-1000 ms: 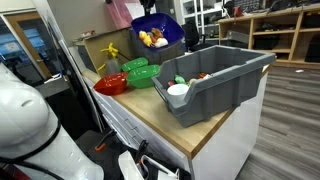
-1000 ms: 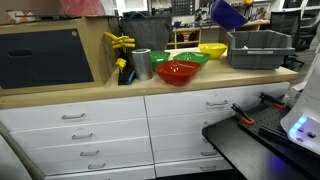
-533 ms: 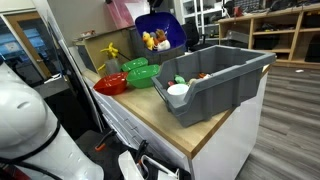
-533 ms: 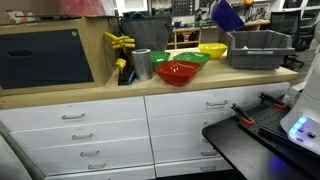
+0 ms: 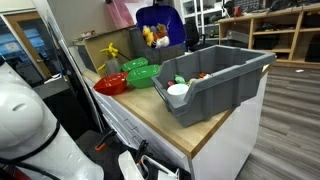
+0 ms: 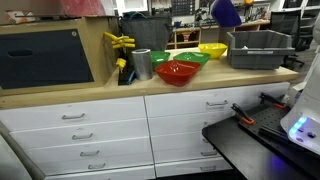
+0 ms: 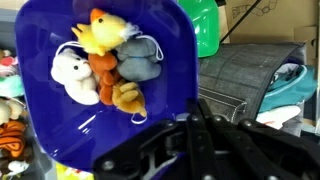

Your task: Transfer the things from the blue bowl to the grey tub

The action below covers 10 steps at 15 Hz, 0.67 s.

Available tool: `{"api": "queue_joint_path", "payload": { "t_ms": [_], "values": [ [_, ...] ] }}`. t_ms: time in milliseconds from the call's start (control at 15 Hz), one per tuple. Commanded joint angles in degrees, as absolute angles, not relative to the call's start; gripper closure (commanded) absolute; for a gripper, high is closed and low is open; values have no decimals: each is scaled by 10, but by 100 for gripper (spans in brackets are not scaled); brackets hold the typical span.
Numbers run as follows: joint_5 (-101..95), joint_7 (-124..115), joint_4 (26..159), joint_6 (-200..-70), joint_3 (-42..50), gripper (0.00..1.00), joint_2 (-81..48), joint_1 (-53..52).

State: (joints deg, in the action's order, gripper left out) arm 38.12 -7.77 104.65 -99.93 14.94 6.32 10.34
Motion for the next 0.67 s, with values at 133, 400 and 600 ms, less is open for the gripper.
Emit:
{"api": "queue_joint_path", "payload": {
  "t_ms": [133,400,600],
  "values": [
    [440,-46,1003,-928,166,99,38,124],
    [445,-34,978,-882,176,99,22,141],
    [443,-33,955,-857,185,99,7,155]
  ]
}}
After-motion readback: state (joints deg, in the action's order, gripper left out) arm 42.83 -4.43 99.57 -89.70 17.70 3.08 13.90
